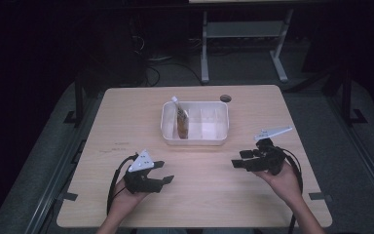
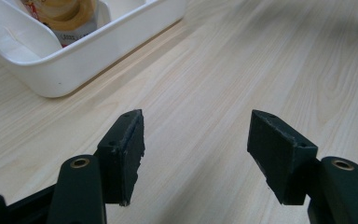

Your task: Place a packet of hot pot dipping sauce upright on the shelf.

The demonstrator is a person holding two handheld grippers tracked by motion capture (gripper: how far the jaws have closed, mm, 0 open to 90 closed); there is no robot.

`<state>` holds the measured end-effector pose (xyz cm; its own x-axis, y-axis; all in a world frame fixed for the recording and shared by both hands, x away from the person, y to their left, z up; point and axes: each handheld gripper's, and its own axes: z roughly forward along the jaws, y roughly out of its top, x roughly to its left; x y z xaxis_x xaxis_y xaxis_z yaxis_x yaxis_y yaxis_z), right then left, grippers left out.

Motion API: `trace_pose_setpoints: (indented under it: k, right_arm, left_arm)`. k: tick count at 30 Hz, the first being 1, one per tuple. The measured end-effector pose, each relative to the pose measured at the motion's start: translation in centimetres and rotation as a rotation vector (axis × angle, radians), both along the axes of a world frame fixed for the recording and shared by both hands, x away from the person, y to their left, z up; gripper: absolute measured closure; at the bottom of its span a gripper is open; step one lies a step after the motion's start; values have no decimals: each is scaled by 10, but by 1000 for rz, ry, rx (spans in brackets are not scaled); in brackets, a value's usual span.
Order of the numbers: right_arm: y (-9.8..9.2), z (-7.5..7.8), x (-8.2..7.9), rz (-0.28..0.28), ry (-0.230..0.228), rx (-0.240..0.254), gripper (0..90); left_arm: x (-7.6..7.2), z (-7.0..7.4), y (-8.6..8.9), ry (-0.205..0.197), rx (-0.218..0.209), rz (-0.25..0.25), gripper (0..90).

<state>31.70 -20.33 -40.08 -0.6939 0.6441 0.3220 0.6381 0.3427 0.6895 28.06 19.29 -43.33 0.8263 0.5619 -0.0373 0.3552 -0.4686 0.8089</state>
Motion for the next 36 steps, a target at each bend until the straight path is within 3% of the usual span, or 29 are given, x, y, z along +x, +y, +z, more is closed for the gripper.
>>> trace_pose_setpoints:
  k: [28,36]
  right_arm:
    - [-18,-30,-35,-10,26,-18,393]
    - [-20,-38,-46,-34,-6,-27,389]
  left_arm:
    - [0,-2,-3,5,0,-6,357]
    - [0,-3,-5,0,9,-17,355]
